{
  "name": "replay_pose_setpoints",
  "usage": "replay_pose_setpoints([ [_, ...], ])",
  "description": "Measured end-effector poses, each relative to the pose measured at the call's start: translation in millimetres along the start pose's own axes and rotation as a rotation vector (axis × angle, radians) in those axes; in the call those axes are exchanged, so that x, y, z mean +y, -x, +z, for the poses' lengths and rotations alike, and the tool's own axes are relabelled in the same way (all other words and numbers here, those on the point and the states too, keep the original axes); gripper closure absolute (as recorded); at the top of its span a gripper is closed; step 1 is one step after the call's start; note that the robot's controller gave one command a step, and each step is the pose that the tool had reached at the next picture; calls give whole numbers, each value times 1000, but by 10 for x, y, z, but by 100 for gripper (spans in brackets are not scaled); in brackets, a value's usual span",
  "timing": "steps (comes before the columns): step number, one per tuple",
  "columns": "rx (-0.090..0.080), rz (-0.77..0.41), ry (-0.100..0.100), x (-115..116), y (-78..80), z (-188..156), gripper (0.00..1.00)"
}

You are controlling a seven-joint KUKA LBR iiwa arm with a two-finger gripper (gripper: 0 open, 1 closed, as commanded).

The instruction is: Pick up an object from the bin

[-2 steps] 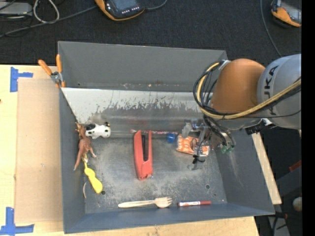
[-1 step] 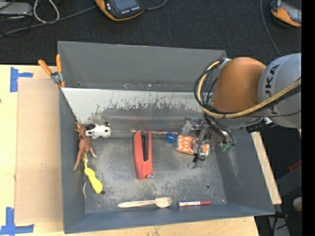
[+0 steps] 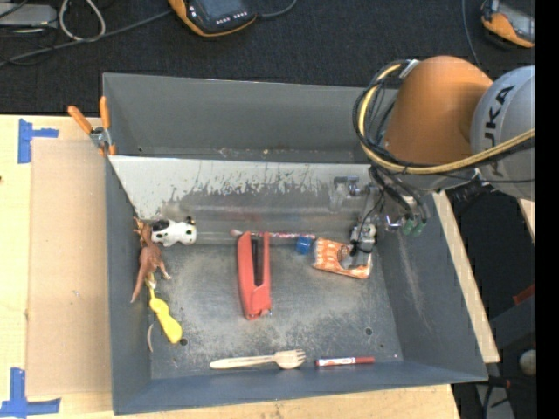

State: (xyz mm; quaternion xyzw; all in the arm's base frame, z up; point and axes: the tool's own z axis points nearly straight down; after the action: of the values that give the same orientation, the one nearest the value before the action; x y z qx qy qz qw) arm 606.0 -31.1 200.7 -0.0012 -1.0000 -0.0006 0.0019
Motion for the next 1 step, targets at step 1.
replay_pose_setpoints([
  [1,2,-30,-1,-191,5,-378,0],
])
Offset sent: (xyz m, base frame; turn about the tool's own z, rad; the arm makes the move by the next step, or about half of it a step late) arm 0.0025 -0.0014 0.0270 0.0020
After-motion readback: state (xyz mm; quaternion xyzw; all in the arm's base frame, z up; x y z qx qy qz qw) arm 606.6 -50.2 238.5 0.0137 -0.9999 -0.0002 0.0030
